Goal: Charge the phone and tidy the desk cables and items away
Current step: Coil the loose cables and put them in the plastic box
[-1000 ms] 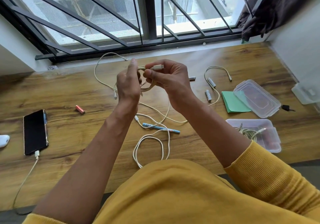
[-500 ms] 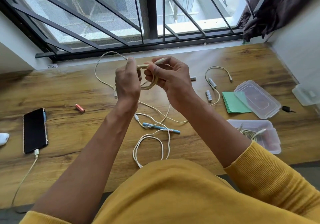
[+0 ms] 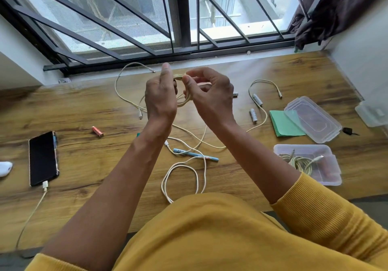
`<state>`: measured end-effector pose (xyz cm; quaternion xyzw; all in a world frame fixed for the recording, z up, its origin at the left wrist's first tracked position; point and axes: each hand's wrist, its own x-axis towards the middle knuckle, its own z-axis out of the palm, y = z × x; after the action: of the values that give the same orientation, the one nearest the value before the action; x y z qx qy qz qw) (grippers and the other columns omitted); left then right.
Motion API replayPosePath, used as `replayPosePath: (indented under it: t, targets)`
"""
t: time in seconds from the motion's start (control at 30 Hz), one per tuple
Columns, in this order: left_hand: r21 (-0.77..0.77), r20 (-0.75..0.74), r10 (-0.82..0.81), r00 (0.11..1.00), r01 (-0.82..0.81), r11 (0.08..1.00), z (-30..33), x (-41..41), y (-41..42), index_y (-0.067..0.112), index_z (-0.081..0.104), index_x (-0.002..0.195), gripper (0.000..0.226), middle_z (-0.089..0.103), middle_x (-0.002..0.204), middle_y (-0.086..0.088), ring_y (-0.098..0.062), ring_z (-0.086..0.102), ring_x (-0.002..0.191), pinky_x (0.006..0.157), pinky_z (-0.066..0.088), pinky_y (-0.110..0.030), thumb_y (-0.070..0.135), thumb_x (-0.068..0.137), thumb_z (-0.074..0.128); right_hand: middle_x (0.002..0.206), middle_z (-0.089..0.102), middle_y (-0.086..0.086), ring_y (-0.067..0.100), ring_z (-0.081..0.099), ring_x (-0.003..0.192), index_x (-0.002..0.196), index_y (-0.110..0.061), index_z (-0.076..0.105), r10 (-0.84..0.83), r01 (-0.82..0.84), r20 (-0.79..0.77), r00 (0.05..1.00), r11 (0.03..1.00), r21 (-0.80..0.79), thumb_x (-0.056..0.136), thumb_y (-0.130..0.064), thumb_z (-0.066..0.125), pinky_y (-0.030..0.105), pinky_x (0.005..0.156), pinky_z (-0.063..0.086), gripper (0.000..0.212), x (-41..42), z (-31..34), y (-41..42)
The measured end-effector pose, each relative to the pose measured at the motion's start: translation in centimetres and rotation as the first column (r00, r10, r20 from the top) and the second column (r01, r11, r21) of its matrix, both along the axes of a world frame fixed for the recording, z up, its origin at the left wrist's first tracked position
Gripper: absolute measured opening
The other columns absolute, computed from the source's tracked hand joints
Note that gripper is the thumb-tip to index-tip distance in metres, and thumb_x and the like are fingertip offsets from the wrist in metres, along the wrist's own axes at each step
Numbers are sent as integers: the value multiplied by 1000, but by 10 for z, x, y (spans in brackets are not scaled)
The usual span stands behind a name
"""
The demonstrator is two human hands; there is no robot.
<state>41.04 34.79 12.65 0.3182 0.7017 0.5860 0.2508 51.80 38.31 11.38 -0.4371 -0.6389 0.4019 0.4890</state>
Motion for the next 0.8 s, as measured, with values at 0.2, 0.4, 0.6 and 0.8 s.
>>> replayPosePath:
  t: [0.2, 0.4, 0.6, 0.8]
  targets:
    - [-4, -12, -20, 1000, 19, 1000, 3, -4, -4, 29, 45, 47, 62, 44, 52, 9, -17, 38, 56, 63, 34, -45, 53, 104, 42, 97, 77, -4, 8, 74, 88, 97, -15, 74, 74, -106, 218, 973, 985, 139, 84, -22, 83, 37, 71, 64, 17, 4, 0, 5]
    - [14, -12, -33, 999, 33, 999, 5, -10, -5, 23, 50, 64, 50, 47, 61, -1, -19, 40, 63, 64, 36, -42, 54, 102, 44, 82, 79, 0, 15, 78, 80, 91, -12, 75, 257, -252, 95, 962, 966, -60, 80, -14, 84, 47, 78, 65, 15, 9, 0, 12]
    - [-10, 10, -105, 994, 106, 994, 5, -15, -5, 13, 61, 64, 55, 58, 61, -5, -17, 46, 56, 56, 35, -32, 46, 107, 48, 95, 74, 30, 34, 72, 86, 108, 10, 74, 513, -564, -235, 826, 740, -367, 90, 7, 71, 50, 85, 59, 18, 18, 13, 18]
    - [-12, 42, -291, 956, 291, 957, 8, -18, -8, 27, 47, 61, 53, 46, 56, 9, -10, 39, 53, 54, 32, -28, 38, 113, 45, 91, 76, 24, 27, 74, 82, 103, 5, 77, 435, -477, -196, 879, 781, -403, 91, 3, 74, 43, 82, 61, 13, 24, 7, 23]
